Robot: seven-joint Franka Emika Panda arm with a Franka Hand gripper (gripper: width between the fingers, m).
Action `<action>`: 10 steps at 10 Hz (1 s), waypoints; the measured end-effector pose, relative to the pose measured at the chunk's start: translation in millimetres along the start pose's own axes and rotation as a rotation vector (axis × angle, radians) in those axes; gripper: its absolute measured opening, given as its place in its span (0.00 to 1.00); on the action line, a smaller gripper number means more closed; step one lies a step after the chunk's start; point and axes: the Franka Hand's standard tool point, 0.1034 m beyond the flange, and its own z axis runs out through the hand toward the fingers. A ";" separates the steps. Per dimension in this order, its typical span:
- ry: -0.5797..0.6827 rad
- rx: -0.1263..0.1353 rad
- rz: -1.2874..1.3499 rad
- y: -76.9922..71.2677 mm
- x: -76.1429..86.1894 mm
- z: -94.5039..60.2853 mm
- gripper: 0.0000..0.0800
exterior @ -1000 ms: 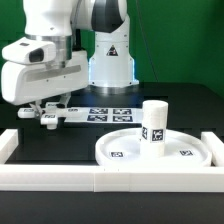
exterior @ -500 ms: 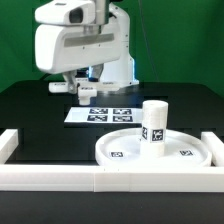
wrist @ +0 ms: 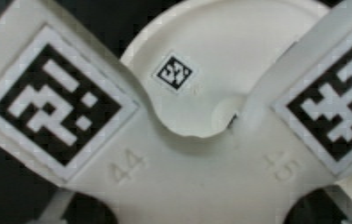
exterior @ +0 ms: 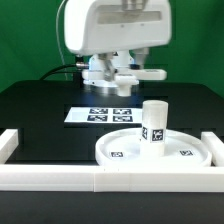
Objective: Assemble round table
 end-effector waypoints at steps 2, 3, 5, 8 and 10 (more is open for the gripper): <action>0.001 -0.001 -0.004 -0.7 5.4 2.8 0.56; 0.001 -0.001 -0.003 -0.4 5.1 2.9 0.56; 0.003 -0.004 -0.005 -1.9 5.5 2.7 0.56; 0.009 -0.004 0.008 -25.8 2.2 6.3 0.56; 0.007 -0.002 0.005 -29.2 0.8 9.5 0.56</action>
Offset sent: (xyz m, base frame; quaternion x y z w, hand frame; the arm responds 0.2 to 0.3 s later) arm 0.0000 0.0000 0.0000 0.0000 0.0000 0.0000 1.0000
